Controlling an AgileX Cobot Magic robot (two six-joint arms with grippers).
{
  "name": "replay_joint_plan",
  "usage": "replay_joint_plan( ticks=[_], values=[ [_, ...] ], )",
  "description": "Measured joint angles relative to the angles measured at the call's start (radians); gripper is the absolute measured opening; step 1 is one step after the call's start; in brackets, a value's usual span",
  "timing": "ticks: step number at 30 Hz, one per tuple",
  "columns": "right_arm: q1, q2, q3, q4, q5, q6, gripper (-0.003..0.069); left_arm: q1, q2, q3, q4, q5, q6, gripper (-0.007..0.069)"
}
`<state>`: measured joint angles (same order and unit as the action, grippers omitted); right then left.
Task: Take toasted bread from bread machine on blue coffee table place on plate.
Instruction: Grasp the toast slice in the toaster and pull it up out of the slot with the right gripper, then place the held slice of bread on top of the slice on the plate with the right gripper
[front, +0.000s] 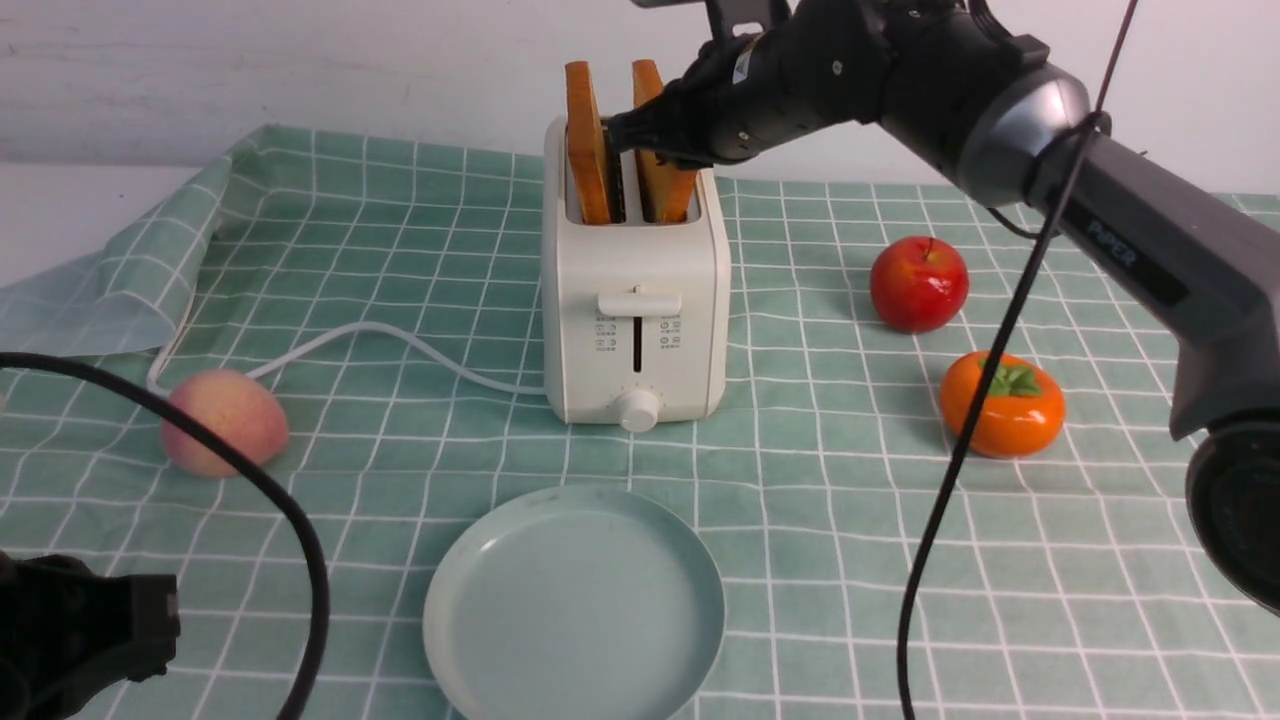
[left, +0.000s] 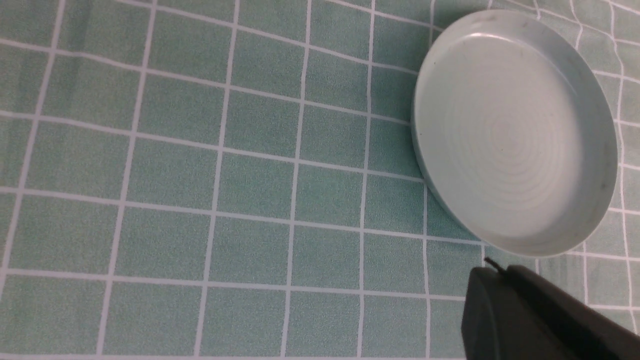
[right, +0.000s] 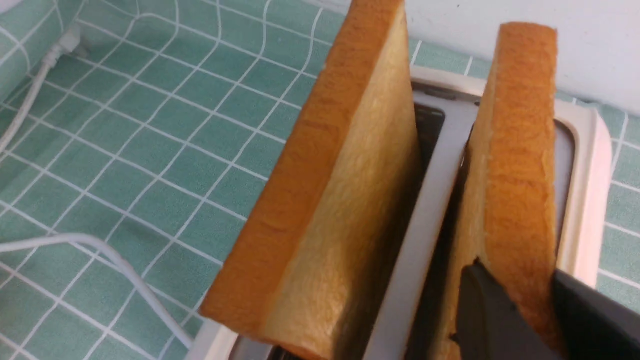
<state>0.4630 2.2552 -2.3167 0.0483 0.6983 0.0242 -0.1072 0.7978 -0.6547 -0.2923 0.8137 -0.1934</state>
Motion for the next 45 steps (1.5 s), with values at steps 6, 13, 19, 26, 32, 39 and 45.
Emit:
replay_joint_plan(
  ticks=[6,13,19,26,32,39,45],
  values=[
    [0.001,-0.18,-0.018,0.009,0.114,-0.002,0.0099,0.0,0.0,0.0,0.004,0.001,0.0,-0.0014],
    [0.001,-0.473,-0.045,0.081,0.383,-0.024,0.0099,0.0,0.0,0.0,0.034,0.006,0.0,-0.0014],
    [0.001,-0.571,-0.011,0.234,0.569,-0.076,0.0099,0.0,0.0,0.0,0.037,0.008,0.0,-0.0014],
    [0.001,-0.547,0.311,0.573,0.568,-0.235,0.0099,0.0,0.0,0.0,0.038,0.034,0.0,-0.0014],
    [-0.025,-0.442,0.579,0.767,0.555,-0.389,0.0099,0.0,0.0,0.0,0.038,0.046,0.0,-0.0014],
    [-0.056,-0.27,0.636,0.896,0.52,-0.515,0.0099,0.0,0.0,0.0,0.038,0.044,0.0,-0.0014],
    [-0.058,-0.153,0.636,0.905,0.511,-0.507,0.0099,0.0,0.0,0.0,0.038,0.038,0.0,-0.0014]
  ],
)
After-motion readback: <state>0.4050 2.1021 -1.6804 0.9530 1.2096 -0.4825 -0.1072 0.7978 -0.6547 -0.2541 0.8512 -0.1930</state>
